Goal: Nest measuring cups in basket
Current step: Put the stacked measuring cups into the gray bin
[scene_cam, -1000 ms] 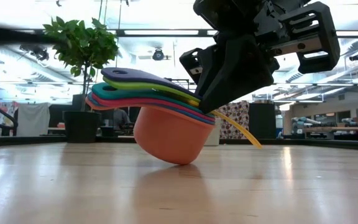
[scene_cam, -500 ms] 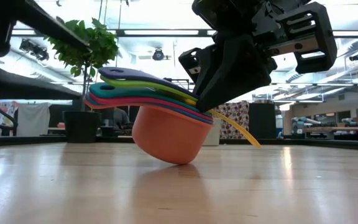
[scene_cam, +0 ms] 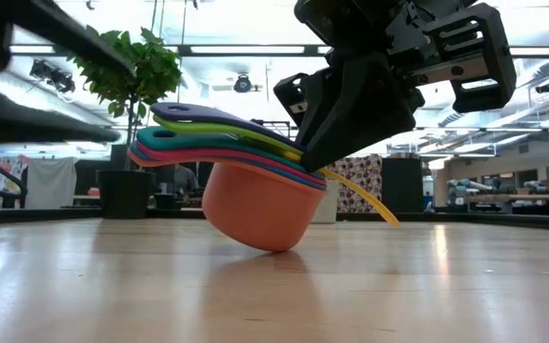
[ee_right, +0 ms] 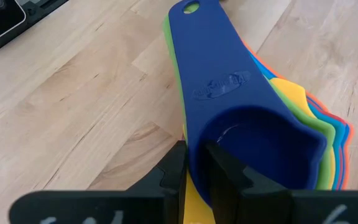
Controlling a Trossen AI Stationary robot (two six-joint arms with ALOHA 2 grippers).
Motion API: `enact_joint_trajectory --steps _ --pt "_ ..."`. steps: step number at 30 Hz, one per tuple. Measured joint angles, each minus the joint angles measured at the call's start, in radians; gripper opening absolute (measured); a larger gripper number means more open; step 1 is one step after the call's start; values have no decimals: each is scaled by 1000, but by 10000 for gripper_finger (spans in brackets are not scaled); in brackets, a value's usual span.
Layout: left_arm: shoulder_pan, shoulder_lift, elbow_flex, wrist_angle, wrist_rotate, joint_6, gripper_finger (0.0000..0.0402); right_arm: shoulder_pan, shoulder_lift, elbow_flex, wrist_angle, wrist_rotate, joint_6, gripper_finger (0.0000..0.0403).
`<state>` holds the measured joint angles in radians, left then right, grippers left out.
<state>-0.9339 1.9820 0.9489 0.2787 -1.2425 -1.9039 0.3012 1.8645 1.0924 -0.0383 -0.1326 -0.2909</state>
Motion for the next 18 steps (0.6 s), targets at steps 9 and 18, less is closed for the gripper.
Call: enact_joint_trajectory --steps 9,18 --pt "30 0 0 -88 75 -74 167 0 0 0 0 0 0 55" --pt "41 0 0 -89 129 -50 167 0 0 0 0 0 0 54"
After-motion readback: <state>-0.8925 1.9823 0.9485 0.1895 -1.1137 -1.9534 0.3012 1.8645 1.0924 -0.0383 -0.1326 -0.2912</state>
